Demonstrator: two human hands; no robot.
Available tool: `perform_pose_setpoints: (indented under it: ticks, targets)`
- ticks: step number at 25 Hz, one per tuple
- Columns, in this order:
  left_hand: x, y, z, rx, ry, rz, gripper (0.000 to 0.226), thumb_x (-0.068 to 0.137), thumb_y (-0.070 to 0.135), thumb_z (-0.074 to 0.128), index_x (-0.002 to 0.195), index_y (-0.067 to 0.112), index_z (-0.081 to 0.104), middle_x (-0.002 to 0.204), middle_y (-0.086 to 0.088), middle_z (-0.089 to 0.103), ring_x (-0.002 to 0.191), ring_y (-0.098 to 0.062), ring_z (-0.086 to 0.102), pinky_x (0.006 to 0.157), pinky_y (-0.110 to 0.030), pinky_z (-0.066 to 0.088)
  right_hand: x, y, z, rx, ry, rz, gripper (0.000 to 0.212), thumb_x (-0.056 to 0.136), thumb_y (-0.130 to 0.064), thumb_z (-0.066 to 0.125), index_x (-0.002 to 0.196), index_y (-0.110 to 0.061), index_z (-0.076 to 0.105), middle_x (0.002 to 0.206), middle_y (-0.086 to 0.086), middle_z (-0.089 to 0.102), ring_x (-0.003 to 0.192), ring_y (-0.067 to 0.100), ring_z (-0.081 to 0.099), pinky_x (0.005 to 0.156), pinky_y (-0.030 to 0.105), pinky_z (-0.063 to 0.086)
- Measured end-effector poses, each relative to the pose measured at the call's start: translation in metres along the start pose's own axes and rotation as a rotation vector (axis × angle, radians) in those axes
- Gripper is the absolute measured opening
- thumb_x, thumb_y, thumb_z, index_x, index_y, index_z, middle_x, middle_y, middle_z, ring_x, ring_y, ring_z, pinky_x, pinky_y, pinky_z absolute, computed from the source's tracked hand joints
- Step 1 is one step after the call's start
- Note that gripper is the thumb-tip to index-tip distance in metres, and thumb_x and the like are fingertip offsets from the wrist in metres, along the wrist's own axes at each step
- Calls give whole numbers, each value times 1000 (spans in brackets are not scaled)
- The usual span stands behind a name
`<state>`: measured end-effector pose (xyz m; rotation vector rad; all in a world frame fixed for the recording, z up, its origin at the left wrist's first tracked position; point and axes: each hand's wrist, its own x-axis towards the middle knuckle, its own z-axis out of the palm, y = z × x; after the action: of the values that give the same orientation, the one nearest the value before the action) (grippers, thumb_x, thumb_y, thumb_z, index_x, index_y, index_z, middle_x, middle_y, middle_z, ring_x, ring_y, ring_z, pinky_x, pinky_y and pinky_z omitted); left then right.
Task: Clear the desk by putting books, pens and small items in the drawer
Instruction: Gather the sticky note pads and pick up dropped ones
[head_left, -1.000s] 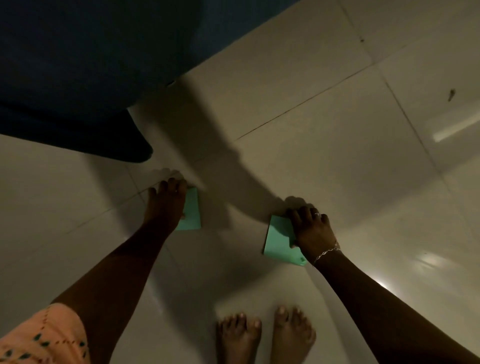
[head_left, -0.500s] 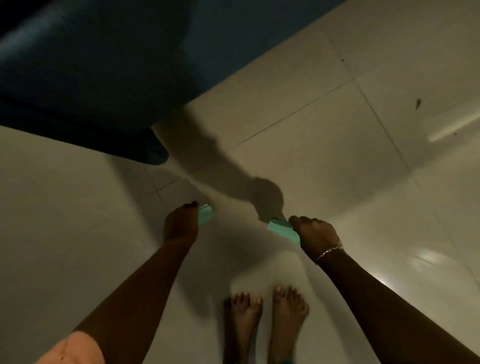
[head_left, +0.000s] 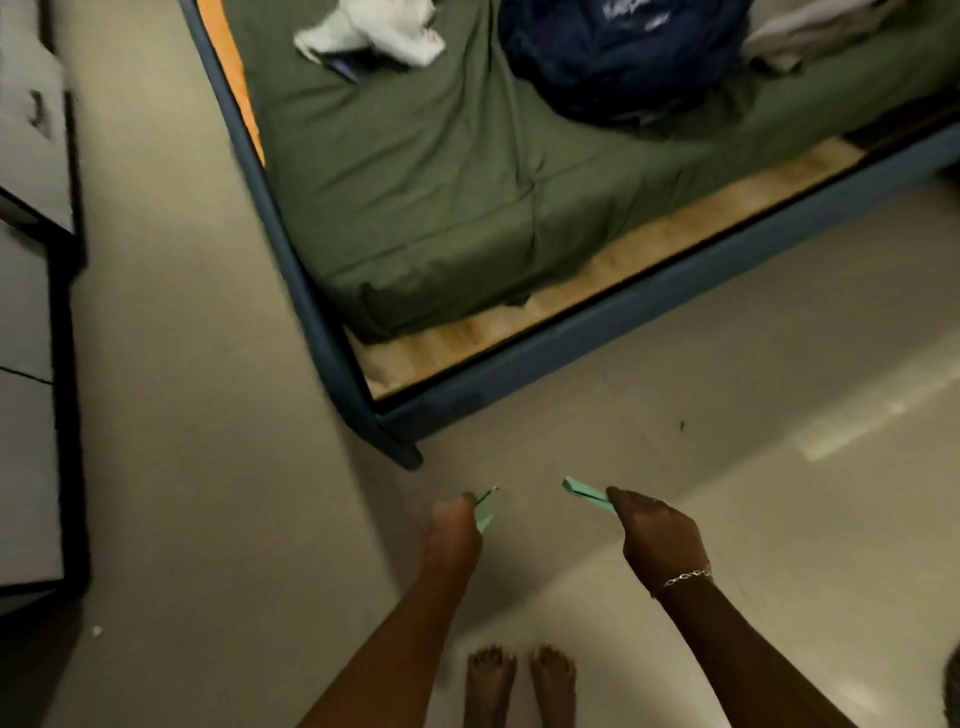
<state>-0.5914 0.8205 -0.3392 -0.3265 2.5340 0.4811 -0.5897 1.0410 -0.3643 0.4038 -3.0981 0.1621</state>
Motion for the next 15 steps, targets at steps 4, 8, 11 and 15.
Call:
perform_pose_setpoints:
  ticks: [4,8,11,15]
  targets:
    - [-46,32,-78,-158,167,44,26,88,4,43,105,6,63,101,-18,66,97,-33,62,78,-37,49,11,-1,-96,-4,78,30,49,28,5,78,73,-13,73,55,1,67,36,21,57,28,21,38]
    - [-87,42,-139,-245,339,85,26,89,4,45,104,8,65,104,-14,67,101,-29,59,78,-33,42,21,-16,-167,-11,214,-62,36,41,5,66,69,-16,70,54,0,66,34,19,56,26,23,37]
    - [-111,31,-170,-332,473,89,31,88,5,49,113,11,65,109,-11,68,101,-25,62,80,-29,43,37,-37,-201,-1,239,-132,47,27,1,80,68,-19,72,52,-2,65,33,17,55,26,21,35]
    - [-154,-18,-187,-454,589,-77,24,86,4,49,104,4,66,101,-16,68,96,-30,62,77,-35,43,56,-86,-221,94,385,-338,26,59,-5,54,78,-13,71,58,3,68,37,19,58,30,21,39]
